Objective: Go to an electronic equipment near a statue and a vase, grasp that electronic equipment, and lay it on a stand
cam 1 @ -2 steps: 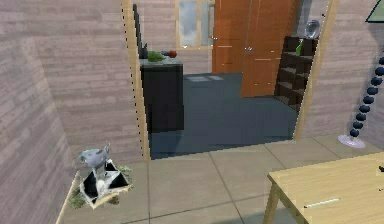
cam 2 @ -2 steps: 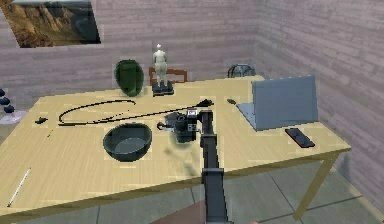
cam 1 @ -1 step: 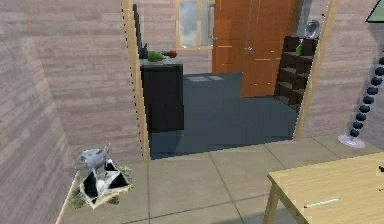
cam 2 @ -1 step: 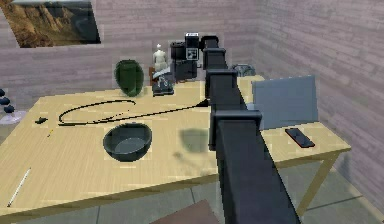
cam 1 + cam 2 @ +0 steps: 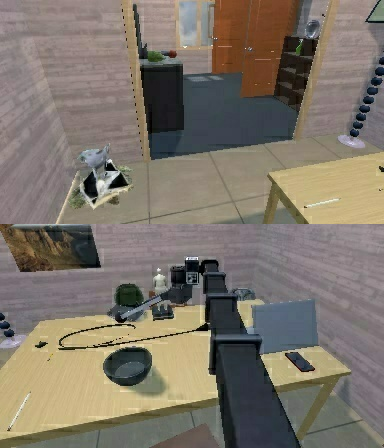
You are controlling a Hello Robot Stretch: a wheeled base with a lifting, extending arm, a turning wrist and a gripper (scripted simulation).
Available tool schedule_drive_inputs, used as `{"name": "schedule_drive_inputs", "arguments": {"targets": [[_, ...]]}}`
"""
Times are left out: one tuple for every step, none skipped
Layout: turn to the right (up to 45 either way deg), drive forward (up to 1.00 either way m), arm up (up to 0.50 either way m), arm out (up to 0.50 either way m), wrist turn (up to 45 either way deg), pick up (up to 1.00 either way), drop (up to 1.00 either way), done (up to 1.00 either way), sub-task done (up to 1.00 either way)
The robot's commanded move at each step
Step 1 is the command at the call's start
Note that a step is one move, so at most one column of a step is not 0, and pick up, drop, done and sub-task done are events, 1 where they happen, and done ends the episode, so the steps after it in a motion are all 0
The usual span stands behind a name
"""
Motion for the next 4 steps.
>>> {"name": "schedule_drive_inputs", "arguments": {"targets": [[0.0, 0.0, 0.0, 0.0, -45.0, 0.0, 0.0, 0.0, 0.0], [0.0, 0.0, 0.0, 0.0, -21.0, 0.0, 0.0, 0.0, 0.0], [0.0, 0.0, 0.0, -0.42, 0.0, 0.0, 0.0, 0.0, 0.0], [-45.0, 0.0, 0.0, 0.0, 0.0, 0.0, 0.0, 0.0, 0.0]]}}
